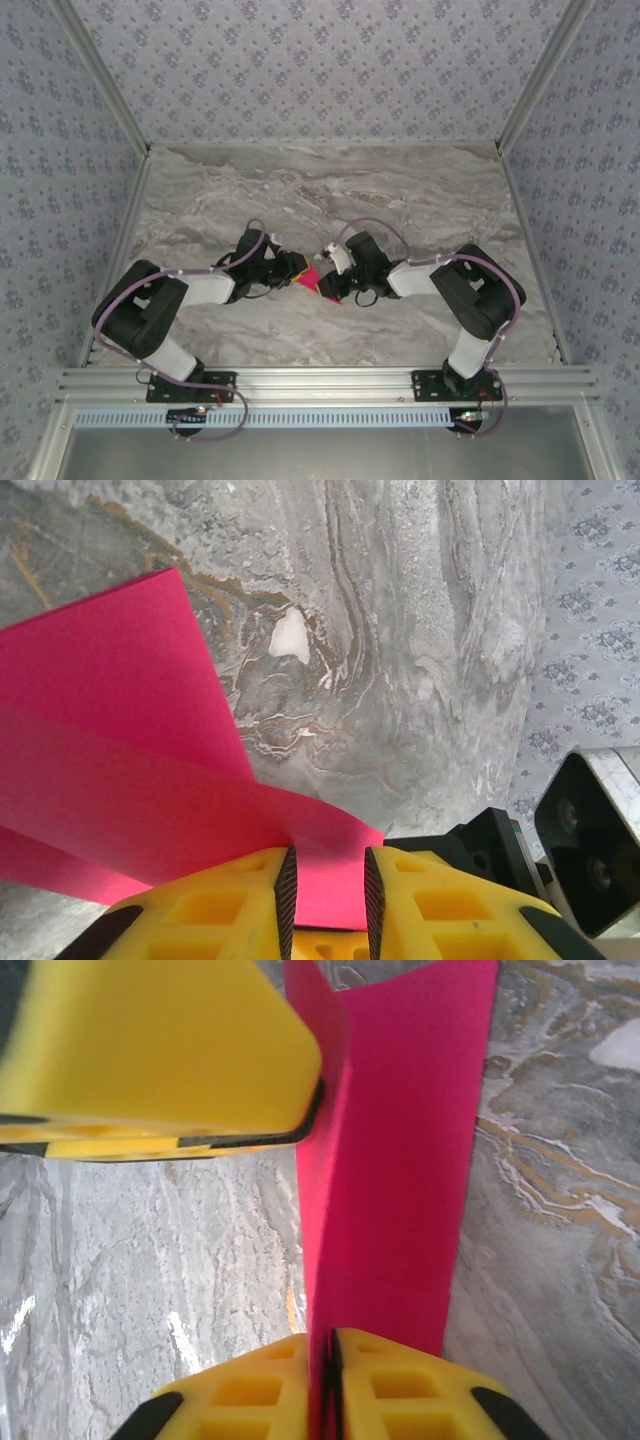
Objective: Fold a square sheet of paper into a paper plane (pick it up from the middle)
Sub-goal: Fold the wing for the fifth time at the center of the table.
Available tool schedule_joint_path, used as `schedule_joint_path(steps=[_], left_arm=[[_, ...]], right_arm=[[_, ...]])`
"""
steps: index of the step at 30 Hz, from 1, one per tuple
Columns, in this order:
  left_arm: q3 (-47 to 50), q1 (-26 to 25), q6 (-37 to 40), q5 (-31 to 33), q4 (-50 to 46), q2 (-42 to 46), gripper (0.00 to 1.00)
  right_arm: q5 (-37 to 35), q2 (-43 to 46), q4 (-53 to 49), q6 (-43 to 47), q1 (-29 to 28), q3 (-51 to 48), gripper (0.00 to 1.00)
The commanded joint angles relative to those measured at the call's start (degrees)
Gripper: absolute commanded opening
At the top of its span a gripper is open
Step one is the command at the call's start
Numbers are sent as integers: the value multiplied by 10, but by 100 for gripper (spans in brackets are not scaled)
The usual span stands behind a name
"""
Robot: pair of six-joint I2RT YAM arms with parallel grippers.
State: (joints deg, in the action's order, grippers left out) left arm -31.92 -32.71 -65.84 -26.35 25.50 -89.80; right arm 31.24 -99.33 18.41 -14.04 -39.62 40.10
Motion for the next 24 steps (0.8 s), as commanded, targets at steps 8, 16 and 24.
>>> schedule_joint_path(steps=[8,16,24], left_arm=[[23,-3,29,-3,2,64,27],[54,-23,29,3,20,76,27],[50,-26,31,6,28,51,26]], right_arm=[[48,-30,-11,-41,2,30,6],[71,-58,-11,-66,5,38,5],[85,-71,-27,-70,9,48,6]])
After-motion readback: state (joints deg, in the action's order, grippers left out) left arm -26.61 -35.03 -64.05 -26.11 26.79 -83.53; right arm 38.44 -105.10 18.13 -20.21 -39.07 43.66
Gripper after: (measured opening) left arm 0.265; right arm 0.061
